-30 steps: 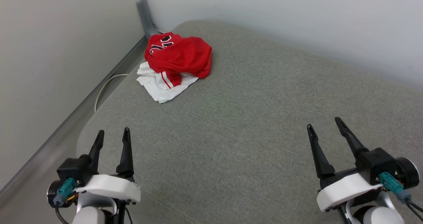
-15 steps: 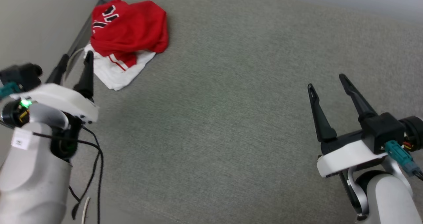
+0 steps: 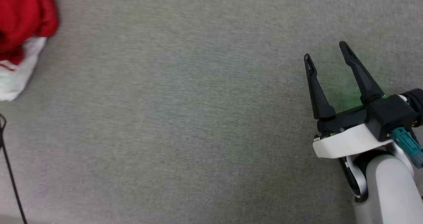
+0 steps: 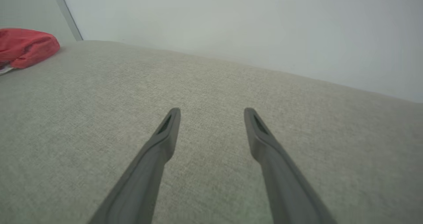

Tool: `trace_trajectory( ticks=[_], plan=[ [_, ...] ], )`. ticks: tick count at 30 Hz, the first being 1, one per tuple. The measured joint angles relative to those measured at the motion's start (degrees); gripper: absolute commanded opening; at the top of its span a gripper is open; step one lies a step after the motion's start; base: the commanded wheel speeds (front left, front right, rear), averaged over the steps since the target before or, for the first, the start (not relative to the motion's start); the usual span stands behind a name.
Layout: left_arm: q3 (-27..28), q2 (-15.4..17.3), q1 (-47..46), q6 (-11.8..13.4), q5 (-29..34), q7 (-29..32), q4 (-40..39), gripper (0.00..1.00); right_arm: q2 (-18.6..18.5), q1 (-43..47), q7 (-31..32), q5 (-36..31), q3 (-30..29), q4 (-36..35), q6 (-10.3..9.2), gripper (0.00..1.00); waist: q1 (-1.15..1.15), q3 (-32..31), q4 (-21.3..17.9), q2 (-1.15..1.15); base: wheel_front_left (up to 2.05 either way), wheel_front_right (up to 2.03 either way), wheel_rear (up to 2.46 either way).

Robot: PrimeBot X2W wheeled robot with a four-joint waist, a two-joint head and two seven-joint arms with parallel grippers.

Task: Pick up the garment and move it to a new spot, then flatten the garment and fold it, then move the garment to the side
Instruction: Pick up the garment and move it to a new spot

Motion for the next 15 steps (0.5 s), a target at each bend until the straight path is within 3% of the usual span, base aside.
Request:
trace_trajectory(
  ticks=[9,10,11,12,15],
  plan=[
    [0.13,2.30,-2.01,1.29,-3.45,9.58,7.56,1.00,0.00,-0.94,0.01,-0.19,0.12,-2.78,0.00,1.00,-0.01,5.32,-4.28,0.00,0.00,0.00,0.00],
    [0.54,2.21,-2.24,1.81,-4.55,10.63,8.14,0.45,0.00,-0.93,0.02,-0.16,0.05,-2.99,0.00,1.00,-0.01,5.52,-4.46,0.00,0.00,0.00,0.00],
    [0.71,2.23,-2.50,2.03,-4.95,11.47,8.44,0.20,0.00,-0.93,0.05,-0.16,0.00,-3.15,0.00,1.00,-0.01,5.61,-4.54,0.00,0.00,0.00,0.00],
    [0.79,2.24,-2.59,2.12,-4.97,11.47,8.61,0.00,0.00,-0.92,0.08,-0.16,-0.02,-3.28,0.00,1.00,-0.01,5.58,-4.52,0.00,0.00,0.00,0.00],
    [0.68,2.09,-2.52,2.21,-4.65,9.67,9.76,0.00,0.00,-0.90,0.25,-0.15,-0.24,-3.36,0.00,1.00,-0.01,5.06,-4.36,0.00,0.00,0.00,0.00]
  ],
)
